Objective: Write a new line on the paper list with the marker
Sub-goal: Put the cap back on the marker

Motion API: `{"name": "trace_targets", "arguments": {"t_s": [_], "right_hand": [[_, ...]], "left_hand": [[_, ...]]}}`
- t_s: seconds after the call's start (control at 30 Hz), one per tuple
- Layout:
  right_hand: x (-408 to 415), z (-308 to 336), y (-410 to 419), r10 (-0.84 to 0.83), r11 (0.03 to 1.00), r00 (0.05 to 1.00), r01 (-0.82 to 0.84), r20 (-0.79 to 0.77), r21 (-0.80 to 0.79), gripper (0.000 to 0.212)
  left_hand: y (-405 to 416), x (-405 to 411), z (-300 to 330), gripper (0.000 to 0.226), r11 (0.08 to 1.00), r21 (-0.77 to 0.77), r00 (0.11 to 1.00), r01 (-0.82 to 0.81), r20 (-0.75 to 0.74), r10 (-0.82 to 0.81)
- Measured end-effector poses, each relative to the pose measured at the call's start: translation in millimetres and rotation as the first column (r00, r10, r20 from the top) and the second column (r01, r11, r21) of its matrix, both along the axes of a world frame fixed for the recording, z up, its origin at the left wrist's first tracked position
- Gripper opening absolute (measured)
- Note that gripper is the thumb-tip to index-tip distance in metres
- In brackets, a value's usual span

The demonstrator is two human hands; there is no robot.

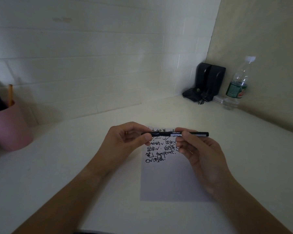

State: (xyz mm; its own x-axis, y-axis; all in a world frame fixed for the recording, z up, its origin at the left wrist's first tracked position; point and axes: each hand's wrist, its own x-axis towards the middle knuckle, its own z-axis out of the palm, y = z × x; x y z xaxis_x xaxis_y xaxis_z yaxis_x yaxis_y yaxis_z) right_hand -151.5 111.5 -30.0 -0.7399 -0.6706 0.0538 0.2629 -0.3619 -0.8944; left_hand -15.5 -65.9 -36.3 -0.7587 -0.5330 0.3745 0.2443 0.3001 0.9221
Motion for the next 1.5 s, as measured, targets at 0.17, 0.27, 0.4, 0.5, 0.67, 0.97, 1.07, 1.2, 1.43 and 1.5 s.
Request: {"name": "trace_targets", "arguments": {"t_s": [0.17,0.27,0.4,0.5,0.67,0.97,1.07,1.2,1.43,1.5], "right_hand": [[1,-3,0,0.015,1.000,0.999,-0.015,-0.046,0.016,0.023],[1,-3,1,-0.021,1.000,0.996,0.022,-0.084,0.011,0.032],[3,-3,0,-0.043,0.998,0.989,0.048,-0.140,0.034,0.031],[4,-3,1,-0.048,0.996,0.983,0.060,-0.177,0.064,0.025],[6,-3,3,-0.031,0.993,0.975,0.055,-0.218,0.107,0.019],[7,-5,1,0.003,0.991,0.920,0.050,-0.391,0.124,0.022],[9,-9,-1,0.024,0.977,0.821,0.103,-0.570,0.189,0.022],[23,-1,-3,-0.020,0.937,0.638,0.280,-0.770,0.208,0.023],[77,43,-27,0.165,0.980,0.870,-0.092,-0.465,0.175,0.064],[97,41,-40,0.197,0.972,0.896,-0.125,-0.398,0.200,0.064]], "left_hand": [[2,1,2,0.027,0.998,0.057,0.999,0.040,0.010,-0.041],[2,2,2,0.028,0.994,0.097,0.999,0.050,-0.008,-0.050],[1,2,3,0.027,0.996,0.086,0.999,0.034,-0.004,-0.034],[1,1,3,0.023,0.997,0.073,1.000,0.018,0.008,-0.018],[2,1,2,0.017,0.994,0.113,0.999,0.016,0.044,-0.021],[0,1,5,0.015,0.995,0.095,1.000,0.001,0.026,-0.003],[-1,2,7,0.010,0.997,0.073,1.000,-0.006,0.013,0.005],[3,8,17,0.018,0.998,0.063,1.000,-0.002,0.010,0.001],[1,55,57,0.030,0.996,0.087,1.000,0.004,-0.014,-0.003],[-12,83,54,0.024,0.986,0.009,0.984,-0.165,0.065,0.164]]}}
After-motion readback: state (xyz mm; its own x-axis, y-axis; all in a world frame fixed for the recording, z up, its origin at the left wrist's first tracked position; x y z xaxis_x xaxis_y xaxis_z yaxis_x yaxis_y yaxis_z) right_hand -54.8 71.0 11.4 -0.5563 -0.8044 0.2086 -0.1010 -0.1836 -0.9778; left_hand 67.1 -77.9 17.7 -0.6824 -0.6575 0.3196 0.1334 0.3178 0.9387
